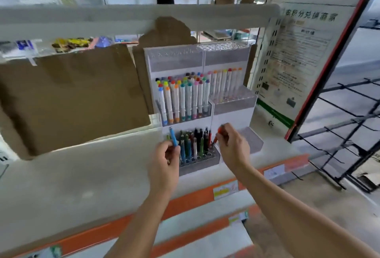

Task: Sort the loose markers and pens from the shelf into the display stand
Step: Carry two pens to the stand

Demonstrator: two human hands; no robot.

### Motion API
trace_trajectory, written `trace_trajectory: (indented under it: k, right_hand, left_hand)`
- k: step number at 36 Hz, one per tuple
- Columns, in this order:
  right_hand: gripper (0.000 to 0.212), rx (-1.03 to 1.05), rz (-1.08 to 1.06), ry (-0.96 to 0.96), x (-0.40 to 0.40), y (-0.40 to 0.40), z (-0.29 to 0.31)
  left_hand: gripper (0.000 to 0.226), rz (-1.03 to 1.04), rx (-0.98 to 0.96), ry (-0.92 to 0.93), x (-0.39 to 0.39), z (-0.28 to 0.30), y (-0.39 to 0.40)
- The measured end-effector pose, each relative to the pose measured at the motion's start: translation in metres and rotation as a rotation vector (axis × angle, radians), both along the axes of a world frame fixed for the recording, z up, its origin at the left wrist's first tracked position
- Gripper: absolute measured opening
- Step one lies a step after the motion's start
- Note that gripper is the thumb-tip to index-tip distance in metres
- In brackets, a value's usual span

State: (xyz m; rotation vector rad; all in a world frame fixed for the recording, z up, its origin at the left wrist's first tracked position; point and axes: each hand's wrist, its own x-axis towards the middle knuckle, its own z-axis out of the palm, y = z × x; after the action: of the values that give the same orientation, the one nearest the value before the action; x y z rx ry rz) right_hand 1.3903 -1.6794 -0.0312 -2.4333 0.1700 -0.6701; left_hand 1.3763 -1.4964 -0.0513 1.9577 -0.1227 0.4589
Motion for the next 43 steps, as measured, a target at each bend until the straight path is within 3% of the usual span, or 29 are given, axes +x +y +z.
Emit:
trace_trajectory:
  k: [8, 19, 22, 25, 28, 31, 37, 43]
  right_hand:
    - [0.011, -0.061, 0.156, 0.145, 0.013, -0.007, -0.011]
    - [0.015, -0.18, 0.089, 0.188, 0.016, -0.013, -0.02]
    - [0.017, -0.121, 0.054, -0.051, 0.007, -0.008, -0.018]
    - [0.012, -0.012, 0.246, -0.238, -0.005, 0.017, -0.008]
    - [0.026, 0.169, 0.475, -0.192, -0.01, 0.051, 0.008]
    - [0.018, 0.251, 0.545, -0.18, -0.011, 0.072, 0.015]
    - [0.012, 0.368, 0.45, -0.157, -0.005, 0.075, 0.018]
    - [0.002, 0.245, 0.434, -0.134, -0.004, 0.074, 0.012]
  left_hand:
    - [0.008, 0.149, 0.039, -0.082, -0.015, 0.005, -0.005]
    - [0.008, 0.163, 0.017, -0.119, -0.017, -0.001, -0.002]
    - [0.011, 0.156, 0.025, -0.123, -0.016, 0.001, -0.003]
    - [0.005, 0.159, 0.091, -0.143, -0.014, 0.001, -0.002]
    - [0.015, 0.132, 0.157, -0.167, -0.012, 0.002, -0.003]
    - [0.024, 0.082, 0.197, -0.193, -0.015, 0.007, -0.002]
    - [0.027, 0.123, 0.136, -0.148, -0.012, 0.007, 0.011]
    - [0.02, 0.26, 0.072, -0.082, -0.004, -0.007, 0.028]
